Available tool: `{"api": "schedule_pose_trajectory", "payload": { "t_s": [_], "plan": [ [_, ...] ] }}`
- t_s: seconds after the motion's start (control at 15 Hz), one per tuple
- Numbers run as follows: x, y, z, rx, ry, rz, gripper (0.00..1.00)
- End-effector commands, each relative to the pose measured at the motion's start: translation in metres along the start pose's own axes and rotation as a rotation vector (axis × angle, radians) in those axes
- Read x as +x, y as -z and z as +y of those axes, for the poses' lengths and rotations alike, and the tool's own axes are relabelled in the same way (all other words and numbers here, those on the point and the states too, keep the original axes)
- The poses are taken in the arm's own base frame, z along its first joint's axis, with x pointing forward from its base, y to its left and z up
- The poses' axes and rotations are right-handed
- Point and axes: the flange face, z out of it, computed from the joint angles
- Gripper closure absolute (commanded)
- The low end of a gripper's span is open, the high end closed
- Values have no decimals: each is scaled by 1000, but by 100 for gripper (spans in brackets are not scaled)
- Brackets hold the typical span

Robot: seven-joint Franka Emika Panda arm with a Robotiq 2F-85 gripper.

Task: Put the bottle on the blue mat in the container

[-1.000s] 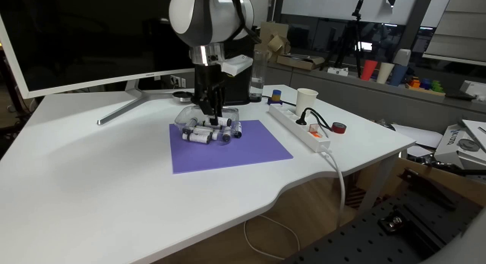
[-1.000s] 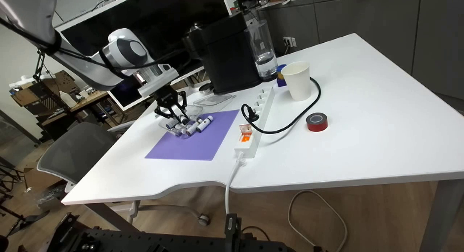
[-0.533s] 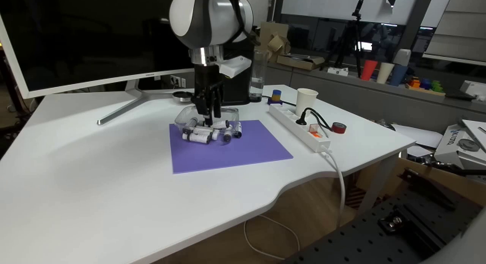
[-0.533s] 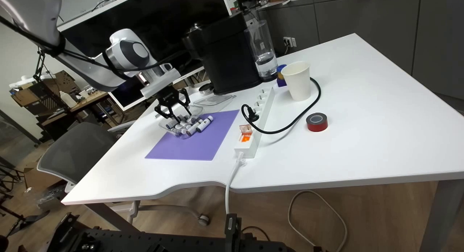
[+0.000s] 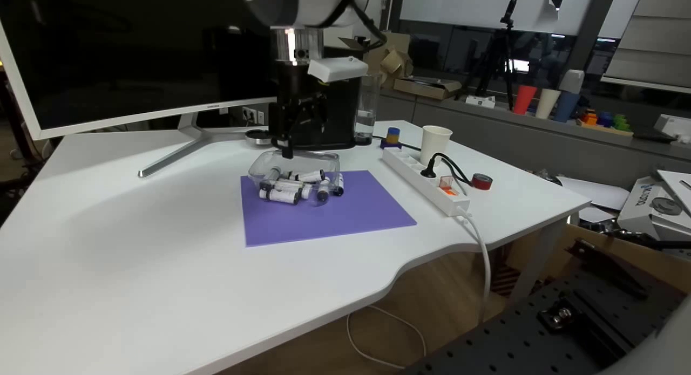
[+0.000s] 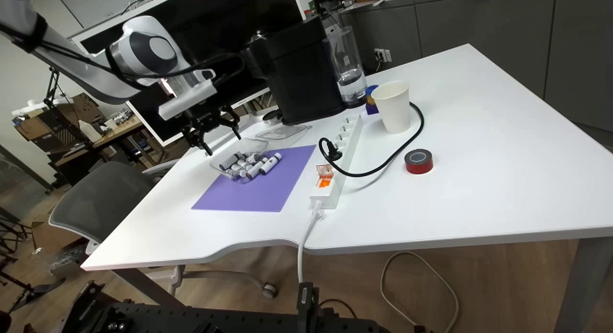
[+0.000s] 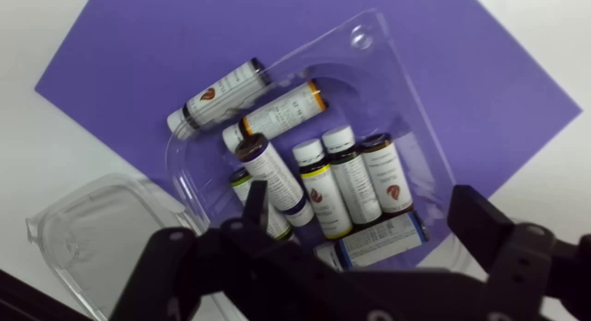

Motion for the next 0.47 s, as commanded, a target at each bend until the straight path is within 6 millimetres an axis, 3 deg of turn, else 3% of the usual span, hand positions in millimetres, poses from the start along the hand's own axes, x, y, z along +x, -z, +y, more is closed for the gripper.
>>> {"api": "schedule_pose_trajectory", "payload": {
  "t_s": [0.0, 0.07, 0.13, 0.4],
  "plan": [
    [-32, 35, -23, 44, -182, -60, 0],
    [-37, 41, -27, 58, -227, -79, 0],
    [-64, 53, -11, 69, -277, -90, 0],
    [-112, 73, 3, 120, -396, -154, 0]
  ]
}}
